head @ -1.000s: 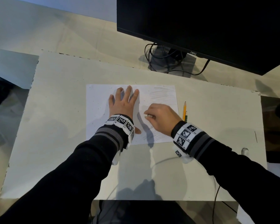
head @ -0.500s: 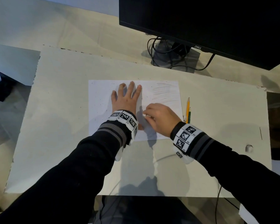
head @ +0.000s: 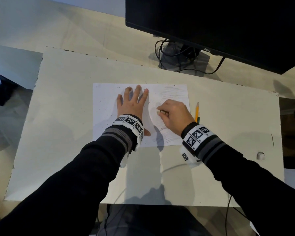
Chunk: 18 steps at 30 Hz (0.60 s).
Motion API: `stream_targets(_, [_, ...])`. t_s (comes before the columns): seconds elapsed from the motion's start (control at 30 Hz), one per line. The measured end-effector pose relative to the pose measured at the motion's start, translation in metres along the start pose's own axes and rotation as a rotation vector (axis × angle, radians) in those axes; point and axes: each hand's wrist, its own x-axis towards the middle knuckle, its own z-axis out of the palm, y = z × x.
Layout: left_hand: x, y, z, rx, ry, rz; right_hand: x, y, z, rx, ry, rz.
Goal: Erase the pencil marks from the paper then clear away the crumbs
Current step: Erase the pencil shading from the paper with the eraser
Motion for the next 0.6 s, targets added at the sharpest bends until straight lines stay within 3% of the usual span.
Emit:
stream_targets(0.17, [0.0, -0.003, 0.007, -0.026, 0.069, 0.011, -0.027, -0.016, 0.012, 0.025, -0.225, -0.097])
stream_targets(0.3, [-0.002, -0.01, 0.011, -0.101, 0.063, 0.078, -0.02, 0.002, 0.007, 0.059, 0.003, 0.056])
stream_targets(0.47, [-0.005, -0.019, 0.025, -0.307, 0.152, 0.134, -0.033, -0.013, 0.014, 0.043, -0.144, -0.079])
stream_targets(0.6, [-0.005, -0.022, 0.03, -0.371, 0.206, 0.167, -0.022, -0.004, 0.01, 0.033, -0.032, -0.005])
